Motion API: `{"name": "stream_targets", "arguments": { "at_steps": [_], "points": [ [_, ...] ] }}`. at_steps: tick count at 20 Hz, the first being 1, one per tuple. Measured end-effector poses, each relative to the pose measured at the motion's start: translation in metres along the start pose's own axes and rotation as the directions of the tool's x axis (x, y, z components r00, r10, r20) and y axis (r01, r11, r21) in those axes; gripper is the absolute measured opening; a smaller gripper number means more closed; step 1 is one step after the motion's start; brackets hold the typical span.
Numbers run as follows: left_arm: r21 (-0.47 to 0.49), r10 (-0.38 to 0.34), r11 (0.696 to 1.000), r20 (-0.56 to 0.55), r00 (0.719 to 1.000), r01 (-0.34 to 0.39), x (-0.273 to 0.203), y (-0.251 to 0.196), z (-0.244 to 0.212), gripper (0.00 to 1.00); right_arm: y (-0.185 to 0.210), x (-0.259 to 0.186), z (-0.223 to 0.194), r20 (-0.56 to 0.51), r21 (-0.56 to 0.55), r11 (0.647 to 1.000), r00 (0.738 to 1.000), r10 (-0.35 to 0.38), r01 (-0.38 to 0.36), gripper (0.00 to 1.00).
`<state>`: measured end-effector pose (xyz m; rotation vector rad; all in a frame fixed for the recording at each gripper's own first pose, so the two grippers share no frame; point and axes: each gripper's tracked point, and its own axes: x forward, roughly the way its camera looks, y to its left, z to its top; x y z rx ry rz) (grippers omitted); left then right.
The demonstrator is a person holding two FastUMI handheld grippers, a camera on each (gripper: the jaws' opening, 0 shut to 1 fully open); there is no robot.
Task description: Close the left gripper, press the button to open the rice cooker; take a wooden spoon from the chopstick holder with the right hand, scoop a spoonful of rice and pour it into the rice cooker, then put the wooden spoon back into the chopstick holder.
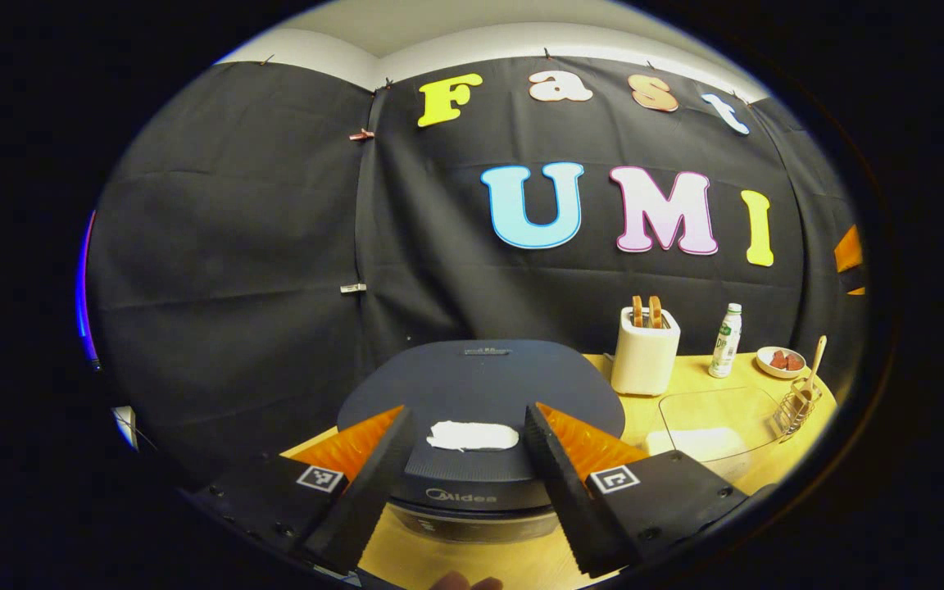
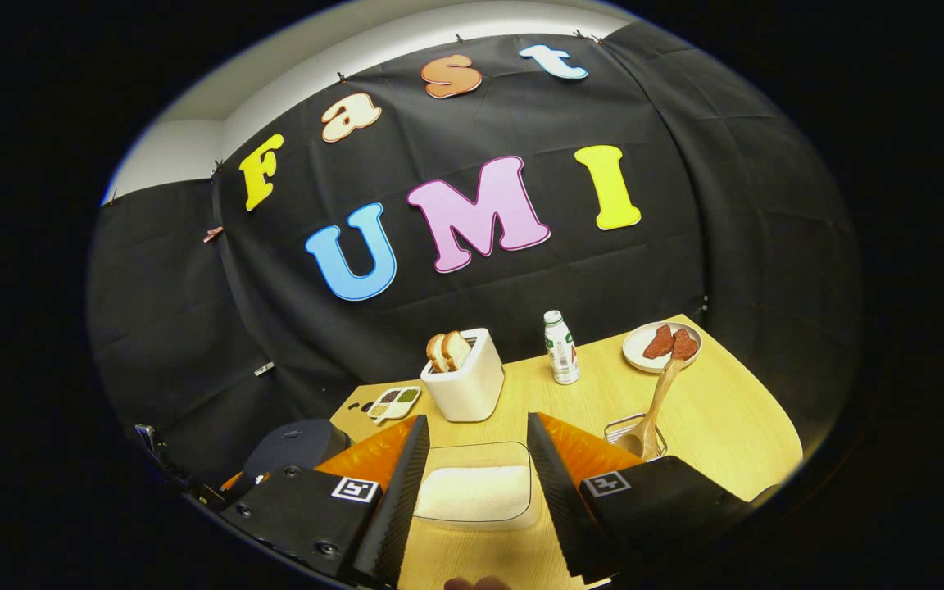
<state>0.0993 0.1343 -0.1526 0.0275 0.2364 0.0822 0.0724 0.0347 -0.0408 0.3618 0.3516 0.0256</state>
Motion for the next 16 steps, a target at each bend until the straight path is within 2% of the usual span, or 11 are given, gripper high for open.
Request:
{"name": "stream_targets", "arguments": {
  "at_steps": [1, 2, 3, 8, 16],
  "points": [
    [0.003, 0.000, 1.000, -0.002, 1.000, 0.000, 0.001, 0.000, -0.004, 0.94, 0.001, 0.000, -0.002, -0.003, -0.001, 1.000, 1.000, 0.003, -0.003, 0.75],
    [0.003, -0.001, 1.000, 0.011, 1.000, 0.001, 0.001, 0.000, -0.004, 0.90, 0.002, 0.001, -0.002, -0.007, -0.002, 1.000, 1.000, 0.005, -0.005, 0.75],
    [0.002, -0.003, 1.000, 0.015, 1.000, 0.003, 0.001, 0.000, -0.006, 0.94, 0.003, 0.001, -0.003, -0.010, -0.001, 1.000, 1.000, 0.007, -0.007, 0.75],
    [0.009, -0.058, 0.998, 0.038, 0.998, 0.057, 0.002, -0.003, -0.012, 0.95, 0.006, 0.002, -0.004, -0.014, -0.005, 1.000, 1.000, 0.015, -0.015, 0.75],
    [0.005, -0.045, 0.999, 0.074, 0.996, 0.045, 0.001, -0.001, -0.012, 0.94, 0.006, 0.003, -0.007, -0.019, -0.004, 1.000, 1.000, 0.017, -0.017, 0.75]
  ]
}}
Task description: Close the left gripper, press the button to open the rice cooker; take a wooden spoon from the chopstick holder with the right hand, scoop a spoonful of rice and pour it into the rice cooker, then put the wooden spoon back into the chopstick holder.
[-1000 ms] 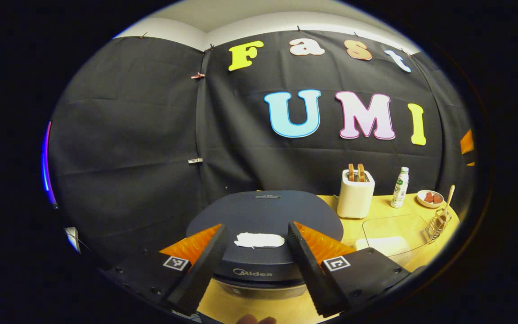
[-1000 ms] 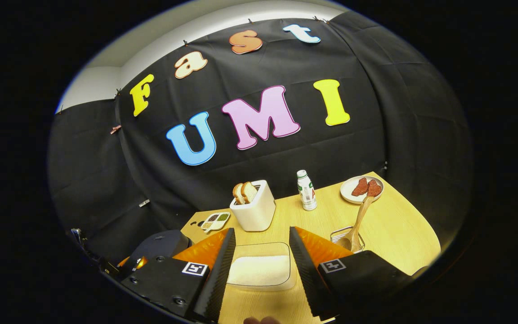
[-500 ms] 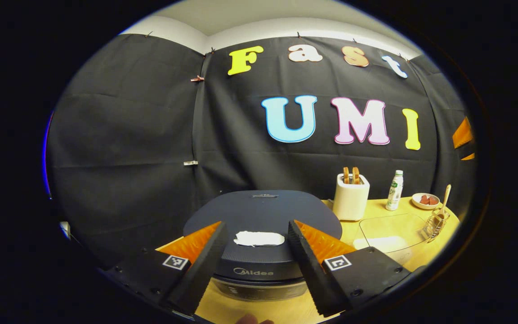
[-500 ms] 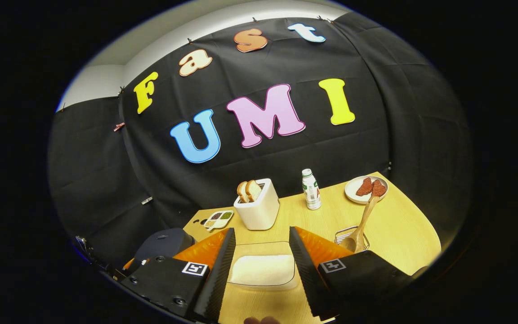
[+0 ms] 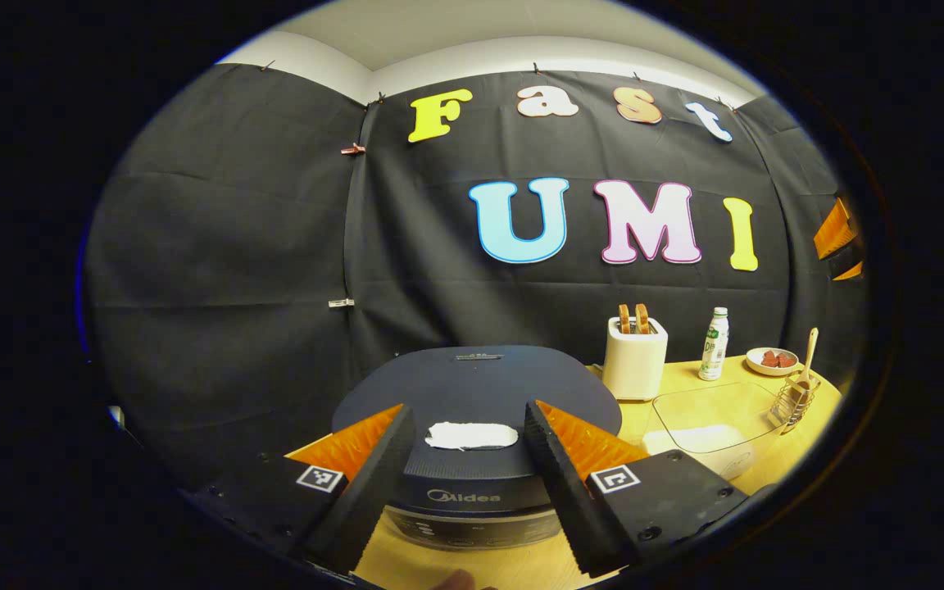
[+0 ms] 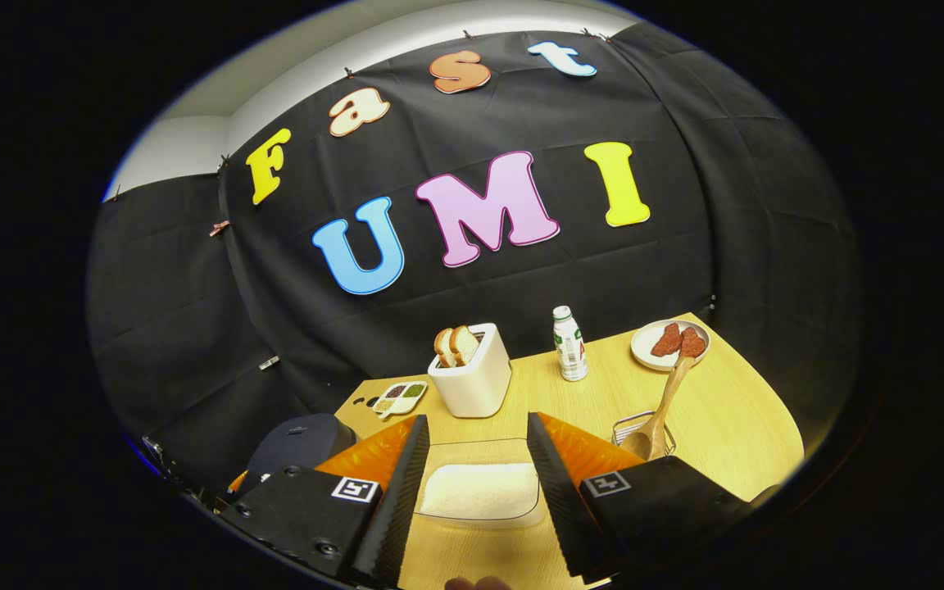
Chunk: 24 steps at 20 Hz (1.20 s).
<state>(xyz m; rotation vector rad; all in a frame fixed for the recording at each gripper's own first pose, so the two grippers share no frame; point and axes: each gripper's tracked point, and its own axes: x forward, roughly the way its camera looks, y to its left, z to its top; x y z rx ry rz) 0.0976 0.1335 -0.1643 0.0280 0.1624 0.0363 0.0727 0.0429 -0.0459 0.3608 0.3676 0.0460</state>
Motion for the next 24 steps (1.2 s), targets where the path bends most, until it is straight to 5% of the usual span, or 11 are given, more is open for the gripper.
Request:
{"name": "stream_targets", "arguments": {
  "at_steps": [10, 17, 24],
  "points": [
    [0.036, 0.021, 0.999, -0.036, 0.999, -0.020, 0.006, -0.007, 0.009, 0.92, -0.010, -0.001, 0.008, 0.018, 0.025, 1.000, 1.000, -0.001, 0.001, 0.75],
    [0.082, -0.058, 0.995, 0.085, 0.995, 0.051, -0.003, -0.052, 0.089, 0.90, -0.013, 0.000, 0.016, 0.033, 0.051, 0.998, 0.999, 0.021, -0.022, 0.75],
    [-0.038, -0.206, 0.976, 0.150, 0.967, 0.213, -0.035, -0.118, 0.163, 0.96, -0.016, -0.001, 0.039, 0.088, 0.060, 0.997, 0.995, 0.044, -0.049, 0.75]
  ]
}}
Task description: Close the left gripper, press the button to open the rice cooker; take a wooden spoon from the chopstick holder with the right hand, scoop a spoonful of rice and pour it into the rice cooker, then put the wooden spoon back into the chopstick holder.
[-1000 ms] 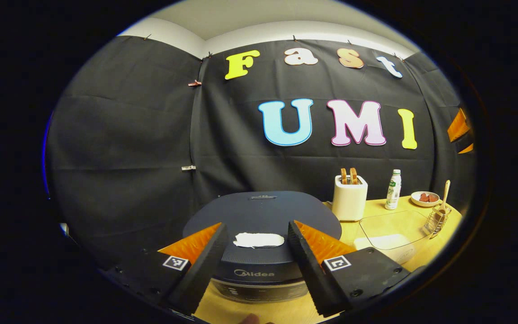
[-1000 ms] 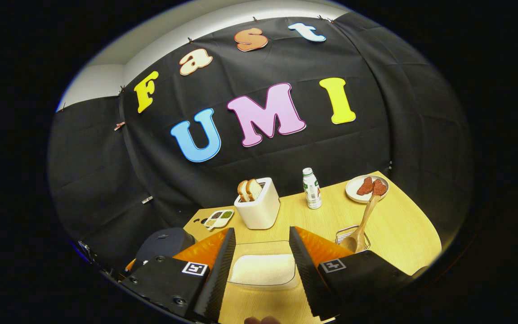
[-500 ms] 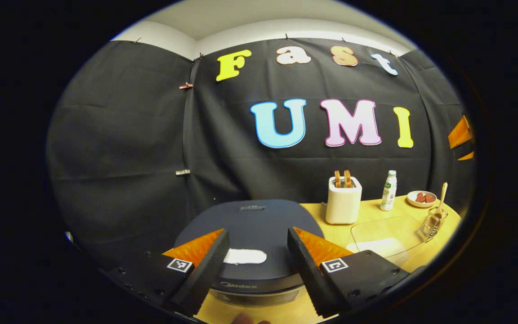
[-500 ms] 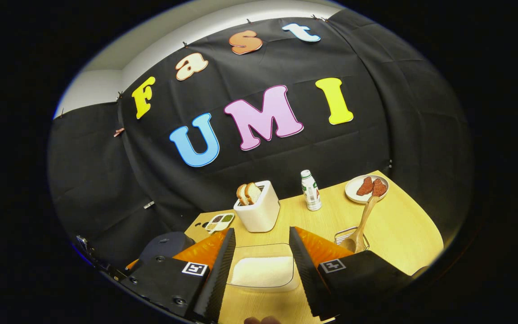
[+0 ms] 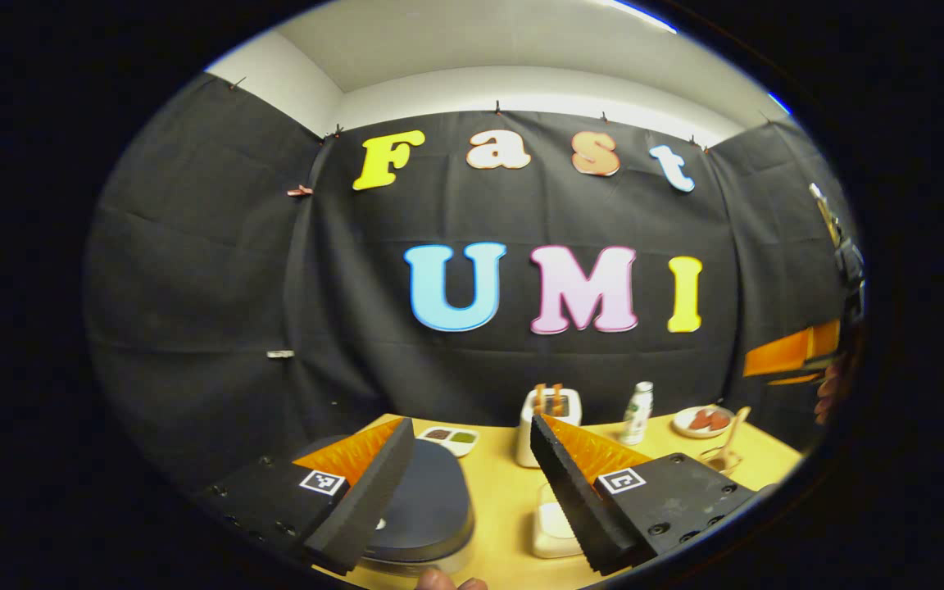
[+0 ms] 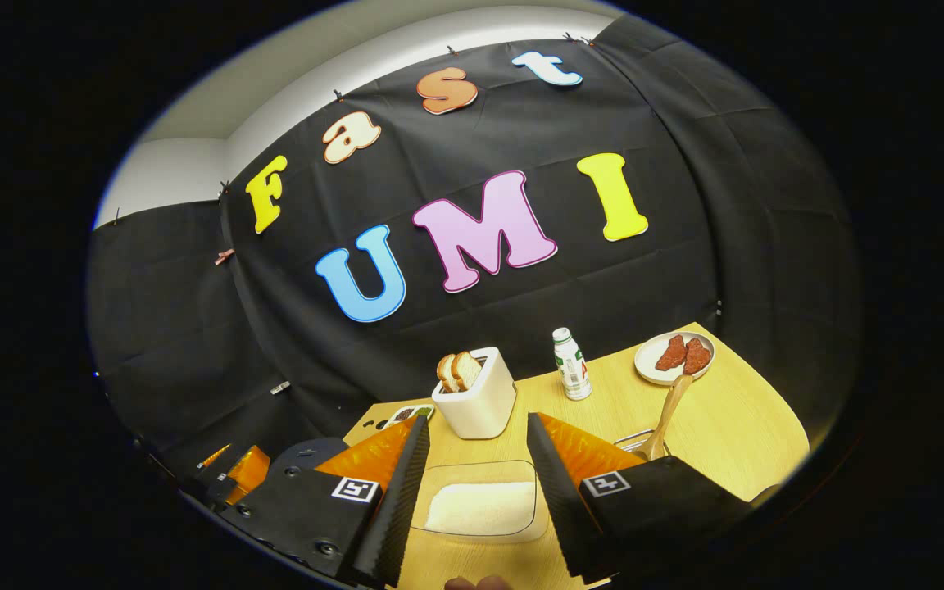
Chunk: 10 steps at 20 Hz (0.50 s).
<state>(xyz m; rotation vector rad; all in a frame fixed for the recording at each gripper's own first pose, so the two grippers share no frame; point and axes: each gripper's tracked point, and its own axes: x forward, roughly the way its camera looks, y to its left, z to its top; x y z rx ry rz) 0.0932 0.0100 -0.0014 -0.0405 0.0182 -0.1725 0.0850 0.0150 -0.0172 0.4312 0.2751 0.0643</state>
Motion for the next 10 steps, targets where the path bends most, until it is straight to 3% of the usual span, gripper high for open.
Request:
{"name": "stream_targets", "arguments": {
  "at_steps": [5, 10],
  "points": [
    [0.047, 0.015, 0.999, 0.103, 0.995, -0.020, -0.016, -0.016, 0.058, 0.95, 0.003, -0.002, 0.007, 0.017, 0.008, 1.000, 1.000, 0.024, -0.024, 0.75],
    [0.013, 0.031, 0.999, 0.122, 0.992, -0.033, -0.027, -0.028, 0.076, 0.95, 0.005, -0.005, 0.007, 0.018, 0.012, 0.999, 0.999, 0.047, -0.047, 0.75]
  ]
}}
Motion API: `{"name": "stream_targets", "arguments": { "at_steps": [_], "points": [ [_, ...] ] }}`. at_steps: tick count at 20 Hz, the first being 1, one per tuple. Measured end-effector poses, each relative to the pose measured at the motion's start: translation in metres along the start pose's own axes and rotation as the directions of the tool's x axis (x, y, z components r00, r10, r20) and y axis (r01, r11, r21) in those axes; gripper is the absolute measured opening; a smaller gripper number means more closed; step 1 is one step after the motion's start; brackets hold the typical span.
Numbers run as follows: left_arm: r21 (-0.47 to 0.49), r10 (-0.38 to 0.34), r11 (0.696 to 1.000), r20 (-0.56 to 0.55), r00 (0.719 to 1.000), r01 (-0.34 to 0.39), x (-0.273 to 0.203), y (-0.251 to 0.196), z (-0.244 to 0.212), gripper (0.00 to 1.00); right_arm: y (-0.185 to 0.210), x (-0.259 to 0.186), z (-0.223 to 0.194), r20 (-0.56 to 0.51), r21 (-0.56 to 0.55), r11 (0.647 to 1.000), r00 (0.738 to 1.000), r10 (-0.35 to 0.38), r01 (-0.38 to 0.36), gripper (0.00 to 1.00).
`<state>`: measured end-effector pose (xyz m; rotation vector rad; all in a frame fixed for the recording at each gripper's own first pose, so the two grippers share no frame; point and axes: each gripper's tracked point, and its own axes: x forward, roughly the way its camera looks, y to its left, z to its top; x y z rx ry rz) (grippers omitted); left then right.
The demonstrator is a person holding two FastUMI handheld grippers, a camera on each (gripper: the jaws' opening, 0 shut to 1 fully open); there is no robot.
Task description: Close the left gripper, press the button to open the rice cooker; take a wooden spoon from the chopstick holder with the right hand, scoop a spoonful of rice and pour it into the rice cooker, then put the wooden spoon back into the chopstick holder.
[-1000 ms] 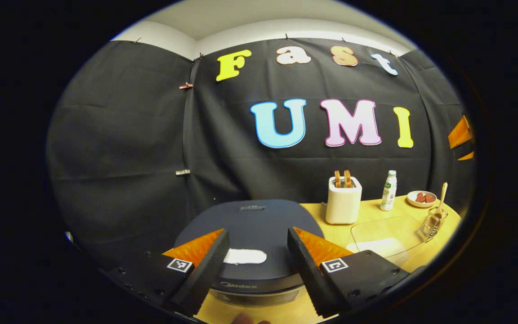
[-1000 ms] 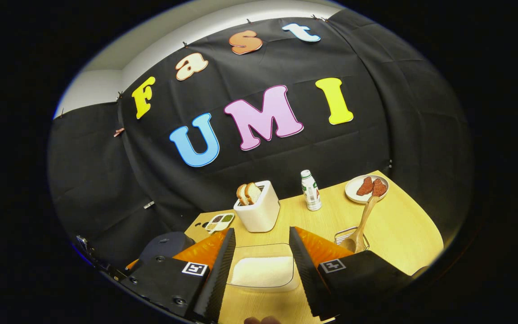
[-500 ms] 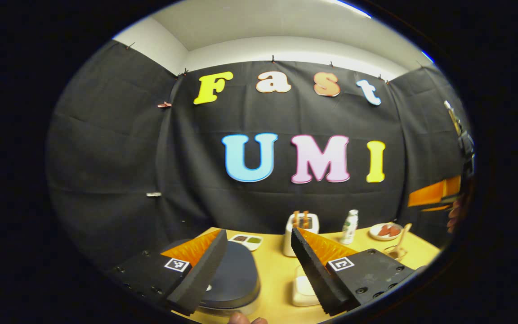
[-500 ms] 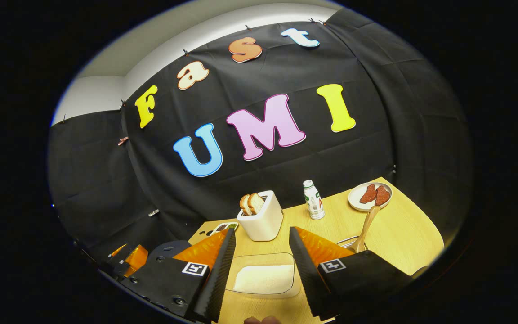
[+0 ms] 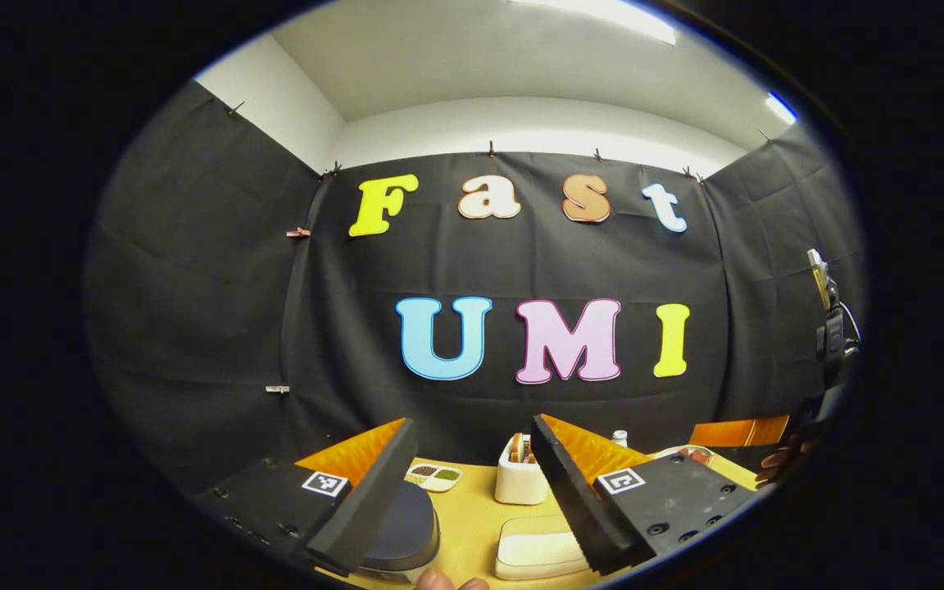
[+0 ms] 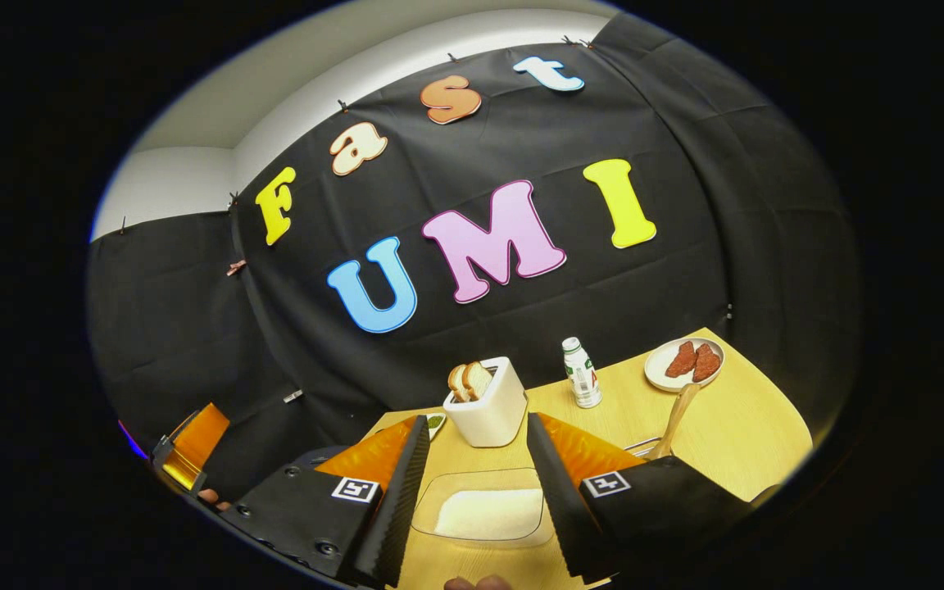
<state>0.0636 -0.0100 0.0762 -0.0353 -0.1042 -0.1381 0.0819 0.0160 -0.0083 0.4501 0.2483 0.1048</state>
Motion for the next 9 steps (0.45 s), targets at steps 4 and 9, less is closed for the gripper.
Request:
{"name": "stream_targets", "arguments": {
  "at_steps": [4, 9],
  "points": [
    [0.022, 0.007, 1.000, -0.017, 1.000, -0.006, -0.006, -0.002, -0.004, 0.95, 0.001, -0.001, 0.001, 0.001, 0.014, 1.000, 1.000, 0.012, -0.012, 0.75],
    [0.026, 0.028, 0.999, -0.025, 0.999, -0.027, -0.008, -0.002, -0.006, 0.95, 0.007, -0.006, 0.010, 0.049, 0.002, 0.999, 0.998, 0.044, -0.044, 0.75]
  ]
}}
